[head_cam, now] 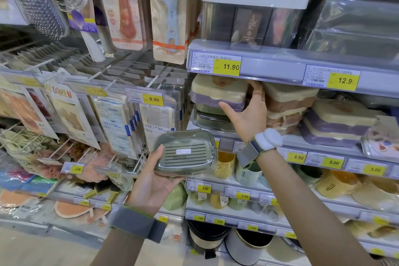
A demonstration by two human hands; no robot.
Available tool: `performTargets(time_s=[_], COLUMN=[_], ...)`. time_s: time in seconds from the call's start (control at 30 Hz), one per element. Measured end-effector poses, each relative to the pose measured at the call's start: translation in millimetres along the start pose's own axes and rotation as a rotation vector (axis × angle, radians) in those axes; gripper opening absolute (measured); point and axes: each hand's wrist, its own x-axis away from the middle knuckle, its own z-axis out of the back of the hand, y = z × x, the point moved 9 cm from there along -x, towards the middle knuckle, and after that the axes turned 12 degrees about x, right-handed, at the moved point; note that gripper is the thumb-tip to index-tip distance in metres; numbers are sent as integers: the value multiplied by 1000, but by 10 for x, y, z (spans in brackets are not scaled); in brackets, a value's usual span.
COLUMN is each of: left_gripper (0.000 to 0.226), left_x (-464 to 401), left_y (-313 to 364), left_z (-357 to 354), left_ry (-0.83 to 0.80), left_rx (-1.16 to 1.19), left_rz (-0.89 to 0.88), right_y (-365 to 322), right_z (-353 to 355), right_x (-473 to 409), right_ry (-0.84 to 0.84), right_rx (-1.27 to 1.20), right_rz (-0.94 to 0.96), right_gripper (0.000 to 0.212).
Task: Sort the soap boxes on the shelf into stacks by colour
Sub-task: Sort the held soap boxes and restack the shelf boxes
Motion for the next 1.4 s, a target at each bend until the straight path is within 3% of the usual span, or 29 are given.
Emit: performTargets(time_s=[0.3,0.7,1.4], left_gripper=[45,44,55], left_x=[-19,-42,-43], left_y=[-11,-242,-1503], left_z=[-19,-117,-683], left_ry=[1,-39,-88], left_rx=[-9,-26,-89], left_rz=[15,64,212], right_y=[10,139,964], right_z=[37,314,1087], right_x=[41,447,584], right_ry=[-45,-75,-189], right_rx=[-81,-344,-433], right_rz=[-58,17,40], right_gripper=[94,83,76])
